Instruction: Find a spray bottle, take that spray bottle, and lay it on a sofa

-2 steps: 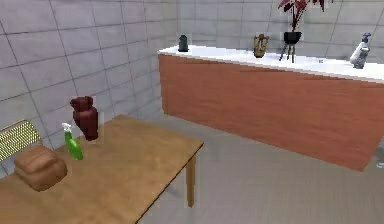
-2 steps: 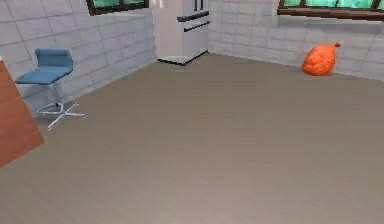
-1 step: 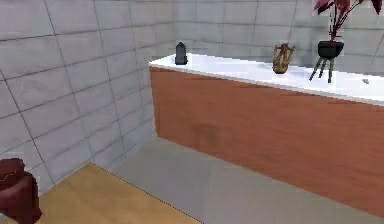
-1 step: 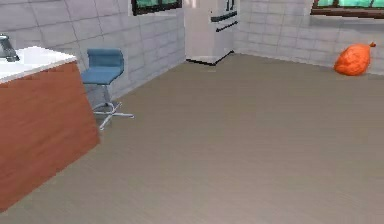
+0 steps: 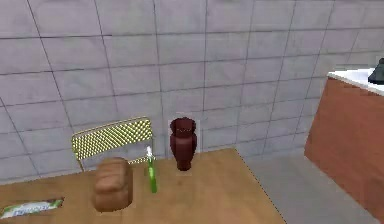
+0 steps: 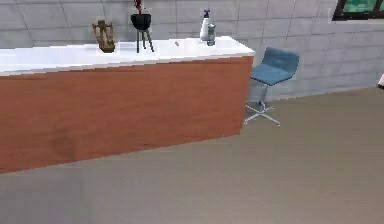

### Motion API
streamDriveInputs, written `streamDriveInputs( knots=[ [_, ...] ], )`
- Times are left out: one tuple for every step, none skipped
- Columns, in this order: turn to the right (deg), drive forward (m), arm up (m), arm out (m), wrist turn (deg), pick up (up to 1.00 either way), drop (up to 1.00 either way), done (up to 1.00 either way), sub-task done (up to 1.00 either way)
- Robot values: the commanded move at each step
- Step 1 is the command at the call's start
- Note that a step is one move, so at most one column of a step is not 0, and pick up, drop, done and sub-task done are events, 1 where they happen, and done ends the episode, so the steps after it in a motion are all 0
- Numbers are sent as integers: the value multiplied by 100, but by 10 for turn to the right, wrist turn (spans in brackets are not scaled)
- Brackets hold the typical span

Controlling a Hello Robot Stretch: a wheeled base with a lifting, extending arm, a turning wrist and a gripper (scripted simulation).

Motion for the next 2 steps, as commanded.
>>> streamDriveInputs(
  knots=[
    [-450, 0, 0, 0, 0, 0, 0, 0, 0],
    [-450, 0, 0, 0, 0, 0, 0, 0, 0]
  ],
)
